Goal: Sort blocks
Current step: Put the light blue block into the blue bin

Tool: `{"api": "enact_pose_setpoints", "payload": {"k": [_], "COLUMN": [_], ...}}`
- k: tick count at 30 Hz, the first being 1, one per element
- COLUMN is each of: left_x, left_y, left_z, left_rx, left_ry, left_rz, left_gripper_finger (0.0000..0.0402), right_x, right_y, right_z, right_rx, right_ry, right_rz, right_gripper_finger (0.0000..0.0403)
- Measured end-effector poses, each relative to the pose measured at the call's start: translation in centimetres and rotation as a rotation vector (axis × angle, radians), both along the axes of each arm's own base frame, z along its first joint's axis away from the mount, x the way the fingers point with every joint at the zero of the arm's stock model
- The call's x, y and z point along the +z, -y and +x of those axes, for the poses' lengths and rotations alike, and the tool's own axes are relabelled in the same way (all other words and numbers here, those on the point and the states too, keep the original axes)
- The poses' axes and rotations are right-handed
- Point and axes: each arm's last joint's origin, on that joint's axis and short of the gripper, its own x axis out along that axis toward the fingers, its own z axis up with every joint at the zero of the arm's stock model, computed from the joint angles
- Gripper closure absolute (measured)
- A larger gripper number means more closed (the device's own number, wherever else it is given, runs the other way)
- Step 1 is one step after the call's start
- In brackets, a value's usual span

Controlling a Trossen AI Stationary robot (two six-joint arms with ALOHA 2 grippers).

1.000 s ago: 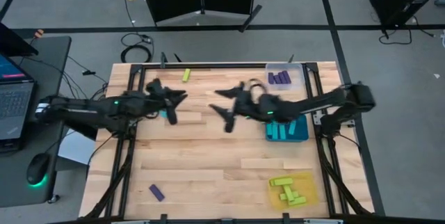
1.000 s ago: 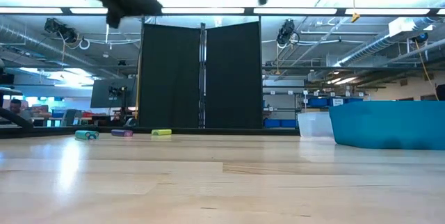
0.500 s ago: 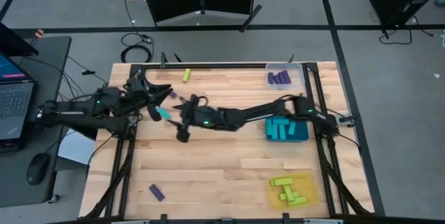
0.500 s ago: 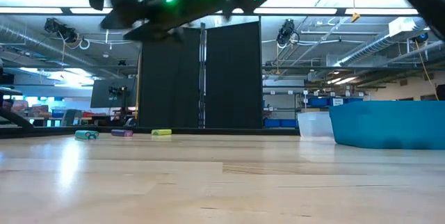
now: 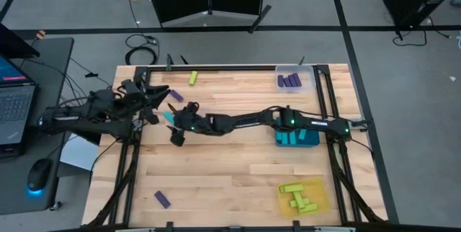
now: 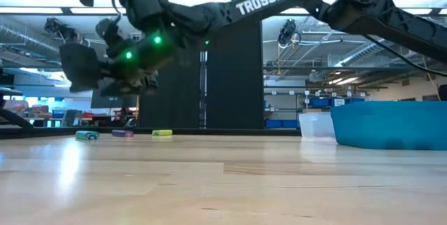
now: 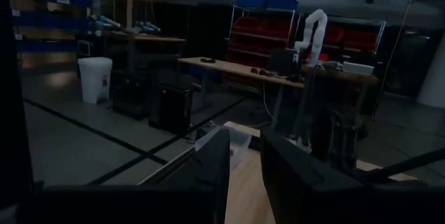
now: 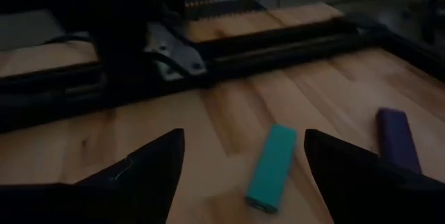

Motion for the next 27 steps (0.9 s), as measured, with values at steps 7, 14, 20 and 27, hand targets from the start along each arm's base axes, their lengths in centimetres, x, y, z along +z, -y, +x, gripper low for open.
{"api": "enact_pose_setpoints", "payload": {"k": [7,14,20,27], "left_x": [-0.2,-0.4,-0.4,-0.4], "left_y": [0.0,0.0,-0.1,-0.1], "left_z": [-0.4,-0.4,-0.4,-0.4], "left_rx": [0.007,0.015,0.018,0.021], "left_ry": [-0.018,-0.038,-0.04,-0.035], "left_rz": [0.003,-0.003,-0.002,-0.003], "left_gripper_finger": [0.0314,0.0314,0.0314,0.0314], "right_x": [-1.1,-1.5,-2.6,-3.0], "right_y": [1.7,1.7,0.5,0.1], "right_z": [-0.1,0.1,0.3,0.4], "right_rx": [-0.053,-0.021,0.015,0.015], "right_ry": [-0.025,-0.018,-0.01,-0.009], "right_rz": [0.041,0.023,0.013,-0.033], "right_gripper_finger": [0.0079,0.0078,0.0078,0.0078]}}
